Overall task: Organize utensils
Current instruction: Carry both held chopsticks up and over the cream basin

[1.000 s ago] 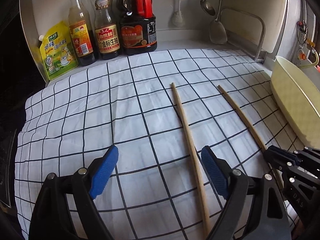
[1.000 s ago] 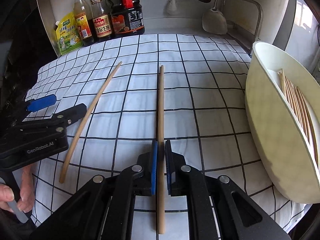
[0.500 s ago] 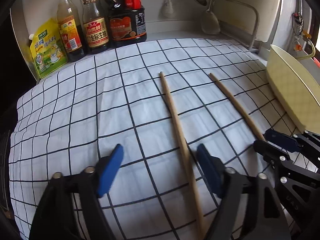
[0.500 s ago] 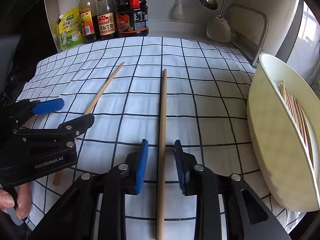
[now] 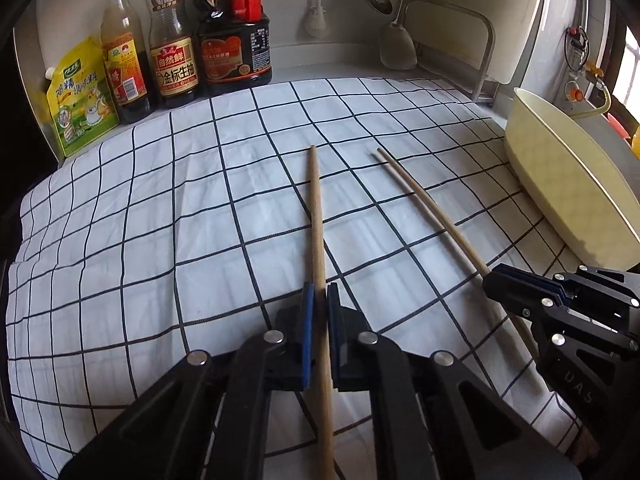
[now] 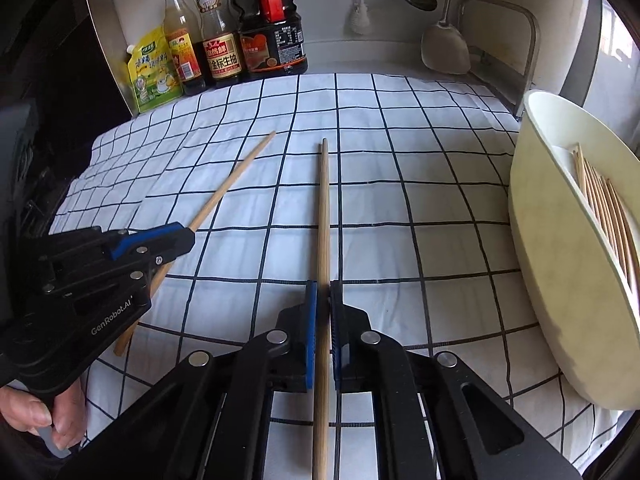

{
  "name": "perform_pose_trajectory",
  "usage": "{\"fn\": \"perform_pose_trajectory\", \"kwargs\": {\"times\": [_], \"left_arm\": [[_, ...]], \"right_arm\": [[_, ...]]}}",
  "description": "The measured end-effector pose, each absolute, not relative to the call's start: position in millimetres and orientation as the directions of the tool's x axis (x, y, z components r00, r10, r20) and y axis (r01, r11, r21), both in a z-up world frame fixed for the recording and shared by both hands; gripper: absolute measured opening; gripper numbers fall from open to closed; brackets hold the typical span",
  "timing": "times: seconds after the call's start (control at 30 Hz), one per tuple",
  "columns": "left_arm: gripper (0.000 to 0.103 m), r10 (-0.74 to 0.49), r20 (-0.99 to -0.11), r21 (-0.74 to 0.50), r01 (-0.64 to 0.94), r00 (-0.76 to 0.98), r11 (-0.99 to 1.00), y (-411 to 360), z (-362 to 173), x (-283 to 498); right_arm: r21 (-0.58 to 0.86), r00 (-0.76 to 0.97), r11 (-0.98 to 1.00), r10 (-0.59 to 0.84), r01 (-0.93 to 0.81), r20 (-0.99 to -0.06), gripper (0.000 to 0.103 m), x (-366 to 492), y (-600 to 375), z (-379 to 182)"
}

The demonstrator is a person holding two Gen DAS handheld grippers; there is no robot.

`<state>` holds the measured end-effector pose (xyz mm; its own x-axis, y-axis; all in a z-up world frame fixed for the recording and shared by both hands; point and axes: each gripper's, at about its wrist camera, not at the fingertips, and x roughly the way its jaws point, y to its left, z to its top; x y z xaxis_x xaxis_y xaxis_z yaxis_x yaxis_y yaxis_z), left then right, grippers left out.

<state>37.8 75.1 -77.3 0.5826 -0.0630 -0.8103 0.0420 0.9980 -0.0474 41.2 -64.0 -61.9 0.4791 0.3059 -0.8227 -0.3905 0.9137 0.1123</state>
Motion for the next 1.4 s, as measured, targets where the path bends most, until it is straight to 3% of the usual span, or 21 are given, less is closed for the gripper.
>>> {"fn": "perform_pose_trajectory", "kwargs": {"times": [0.4, 0.6, 0.87, 1.4], "left_arm": [[0.007, -0.093, -0.773, -0.05, 0.086, 0.627, 0.995, 70, -30, 30], [0.007, -0.166, -0.738, -0.08, 0.159, 0.654, 0.984, 44, 6, 36], [0.007, -0.27, -0.704, -0.071, 0.312, 0.657, 0.947, -27, 34, 59], [0.007, -0.385, -0.718, -0.08, 0.482, 0.58, 0.873, -156, 27, 118]], "right_arm": [[0.157, 0.552, 0.906, 0.368, -0.393, -0.748, 0.006, 30, -85, -11], [0.188, 0.627, 0.916, 0.382, -0.354, -0.678, 0.006, 29, -120, 25], [0.218, 0.728, 0.957, 0.289, -0.193, -0.621, 0.006, 33, -197, 52], [0.253, 0.717, 0.967, 0.151, 0.036, -0.68, 0.006, 55, -288, 32]]}}
